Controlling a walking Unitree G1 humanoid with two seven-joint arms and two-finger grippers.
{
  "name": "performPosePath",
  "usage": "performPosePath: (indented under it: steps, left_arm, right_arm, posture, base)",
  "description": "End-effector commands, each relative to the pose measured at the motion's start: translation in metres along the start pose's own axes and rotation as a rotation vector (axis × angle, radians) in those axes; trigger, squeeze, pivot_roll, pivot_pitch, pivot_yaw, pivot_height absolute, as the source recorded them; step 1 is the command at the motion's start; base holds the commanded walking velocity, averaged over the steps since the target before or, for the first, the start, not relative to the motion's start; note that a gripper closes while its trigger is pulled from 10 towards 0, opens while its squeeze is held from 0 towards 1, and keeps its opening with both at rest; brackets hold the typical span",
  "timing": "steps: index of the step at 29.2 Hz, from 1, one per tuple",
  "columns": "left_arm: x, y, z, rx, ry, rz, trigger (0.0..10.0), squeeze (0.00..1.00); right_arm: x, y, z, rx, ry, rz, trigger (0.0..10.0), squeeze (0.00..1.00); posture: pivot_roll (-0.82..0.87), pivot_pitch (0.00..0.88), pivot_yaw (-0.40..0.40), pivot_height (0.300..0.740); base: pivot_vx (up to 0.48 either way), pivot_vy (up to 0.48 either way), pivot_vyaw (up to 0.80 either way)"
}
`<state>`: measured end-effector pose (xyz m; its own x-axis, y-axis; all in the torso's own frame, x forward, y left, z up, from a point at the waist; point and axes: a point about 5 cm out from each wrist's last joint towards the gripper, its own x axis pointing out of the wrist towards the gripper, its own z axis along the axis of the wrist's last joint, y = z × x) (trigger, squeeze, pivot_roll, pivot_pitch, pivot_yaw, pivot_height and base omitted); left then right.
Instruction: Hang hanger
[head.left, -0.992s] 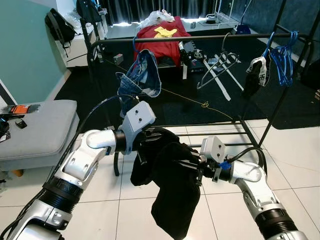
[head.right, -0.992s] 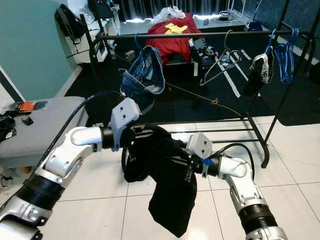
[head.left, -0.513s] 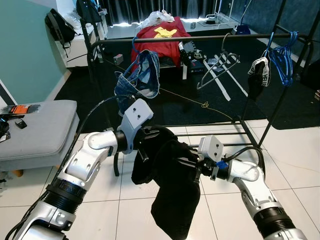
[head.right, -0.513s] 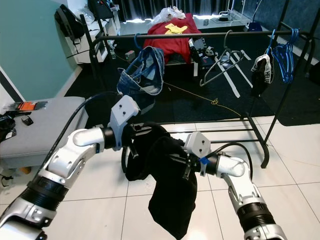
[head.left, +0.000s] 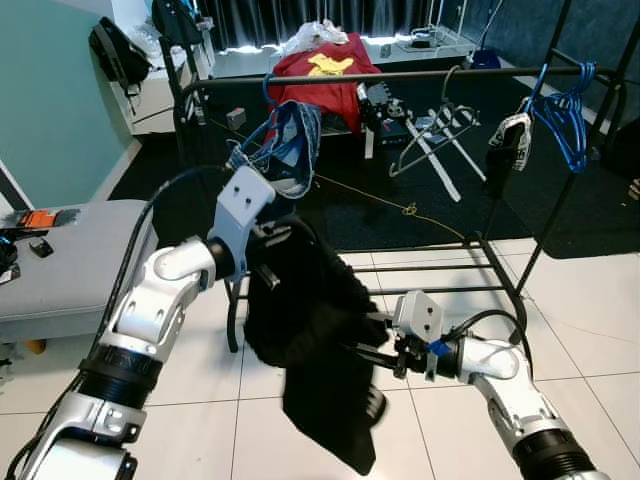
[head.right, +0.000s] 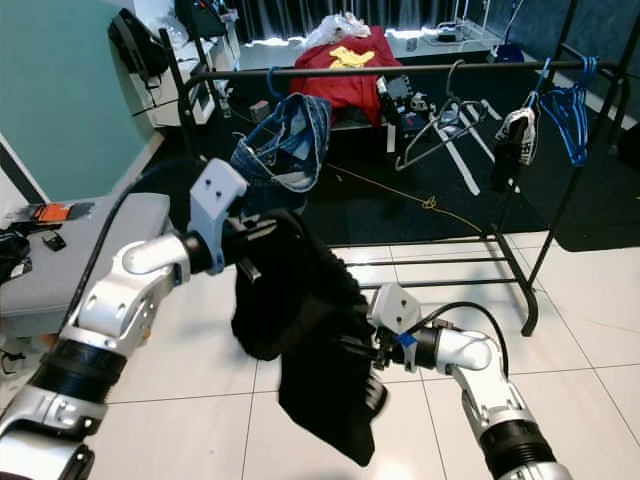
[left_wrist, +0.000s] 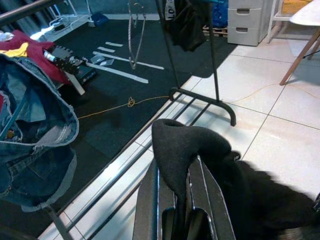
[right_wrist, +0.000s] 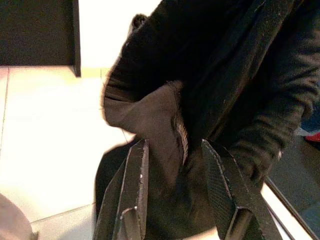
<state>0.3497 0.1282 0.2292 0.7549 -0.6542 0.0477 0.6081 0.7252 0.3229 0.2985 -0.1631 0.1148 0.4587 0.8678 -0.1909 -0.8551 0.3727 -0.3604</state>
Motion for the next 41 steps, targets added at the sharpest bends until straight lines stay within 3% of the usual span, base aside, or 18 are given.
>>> performPosePath:
  steps: [1, 7, 9, 10, 12, 13, 15, 17, 22, 23, 24, 25, 28, 29, 30, 35, 38, 41]
  left_arm:
    - [-0.002, 0.011, 0.006, -0.009, -0.022, 0.042, 0.0, 0.0]
    - [-0.002, 0.013, 0.006, 0.036, -0.007, 0.05, 0.0, 0.0]
    - [-0.002, 0.012, 0.003, 0.074, 0.024, 0.039, 0.0, 0.0]
    - [-0.003, 0.011, -0.001, 0.099, 0.061, 0.027, 0.0, 0.0]
    - [-0.003, 0.011, -0.001, 0.099, 0.061, 0.027, 0.0, 0.0]
    - [-0.004, 0.01, -0.008, 0.129, 0.113, 0.016, 0.0, 0.0]
    - [-0.004, 0.01, -0.008, 0.129, 0.113, 0.016, 0.0, 0.0]
    - [-0.016, 0.003, -0.044, 0.254, 0.361, -0.055, 0.0, 0.0]
    - [-0.031, -0.002, -0.073, 0.299, 0.54, -0.114, 0.0, 0.0]
    - [-0.029, -0.014, -0.08, -0.009, 0.472, -0.043, 0.0, 0.0]
    - [-0.029, -0.014, -0.08, -0.009, 0.472, -0.043, 0.0, 0.0]
    - [-0.03, -0.024, -0.09, -0.205, 0.455, 0.012, 0.0, 0.0]
    - [-0.036, -0.033, -0.106, -0.214, 0.512, 0.039, 0.0, 0.0]
    - [-0.04, -0.042, -0.119, -0.265, 0.529, 0.083, 4.3, 0.0]
    - [-0.039, -0.049, -0.125, -0.398, 0.462, 0.161, 10.0, 0.0]
    - [-0.047, -0.056, -0.142, -0.566, 0.41, 0.322, 10.0, 0.0]
    - [-0.065, -0.071, -0.158, -0.766, 0.369, 0.476, 10.0, 0.0]
    - [-0.073, -0.077, -0.16, -0.725, 0.395, 0.499, 10.0, 0.0]
  right_arm:
    - [0.001, 0.006, -0.006, -0.017, 0.038, 0.016, 10.0, 0.0]
    - [-0.002, -0.002, -0.009, -0.051, 0.071, -0.076, 10.0, 0.0]
    - [-0.005, -0.016, -0.006, -0.06, 0.059, -0.235, 10.0, 0.0]
    - [-0.01, -0.031, -0.001, -0.049, 0.033, -0.409, 10.0, 0.0]
    - [-0.01, -0.031, -0.001, -0.049, 0.033, -0.409, 10.0, 0.0]
    - [-0.018, -0.044, 0.001, -0.006, 0.003, -0.598, 10.0, 0.0]
    - [-0.018, -0.044, 0.001, -0.006, 0.003, -0.598, 10.0, 0.0]
    - [-0.044, -0.06, -0.009, 0.204, -0.046, -1.01, 10.0, 0.0]
    - [-0.059, -0.061, -0.02, 0.323, -0.043, -1.208, 10.0, 0.0]
    - [-0.058, -0.056, -0.027, 0.372, -0.025, -1.242, 10.0, 0.0]
    - [-0.058, -0.056, -0.027, 0.372, -0.025, -1.242, 10.0, 0.0]
    - [-0.055, -0.049, -0.035, 0.423, 0.0, -1.254, 10.0, 0.0]
    - [-0.047, -0.039, -0.044, 0.474, 0.03, -1.222, 10.0, 0.0]
    - [-0.039, -0.03, -0.05, 0.515, 0.045, -1.193, 10.0, 0.0]
    - [-0.032, -0.022, -0.054, 0.553, 0.045, -1.168, 10.0, 0.0]
    - [-0.02, -0.009, -0.06, 0.624, 0.064, -1.131, 10.0, 0.0]
    - [-0.013, 0.002, -0.062, 0.621, 0.12, -1.084, 10.0, 0.0]
    - [-0.011, 0.004, -0.058, 0.592, 0.128, -1.062, 10.0, 0.0]
  posture:
    - [0.05, 0.071, 0.051, 0.74]
    - [0.05, 0.072, 0.051, 0.74]
    - [0.05, 0.072, 0.05, 0.74]
    - [0.05, 0.072, 0.05, 0.74]
    - [0.05, 0.072, 0.05, 0.74]
    - [0.05, 0.073, 0.049, 0.74]
    - [0.05, 0.073, 0.049, 0.74]
    - [0.06, 0.076, 0.054, 0.74]
    - [0.06, 0.078, 0.057, 0.74]
    - [0.06, 0.081, 0.062, 0.74]
    - [0.06, 0.081, 0.062, 0.74]
    - [0.05, 0.081, 0.064, 0.74]
    - [0.05, 0.084, 0.068, 0.74]
    - [0.05, 0.085, 0.07, 0.74]
    - [0.05, 0.086, 0.075, 0.74]
    - [0.03, 0.091, 0.081, 0.74]
    - [0.01, 0.082, 0.065, 0.74]
    - [0.01, 0.078, 0.058, 0.74]
  base:
    - [0.0, 0.0, 0.0]
    - [0.0, 0.0, 0.0]
    - [0.0, 0.0, 0.0]
    - [0.0, 0.0, 0.0]
    - [0.0, 0.0, 0.0]
    - [0.0, 0.0, 0.0]
    - [0.0, 0.0, 0.0]
    - [0.0, 0.0, 0.0]
    - [0.0, 0.0, 0.0]
    - [0.0, 0.0, 0.0]
    - [0.0, 0.0, 0.0]
    - [0.0, 0.0, 0.0]
    - [0.0, 0.0, 0.0]
    - [0.0, 0.0, 0.0]
    - [0.0, 0.0, 0.0]
    - [0.0, 0.0, 0.0]
    - [0.0, 0.0, 0.0]
    - [0.0, 0.0, 0.0]
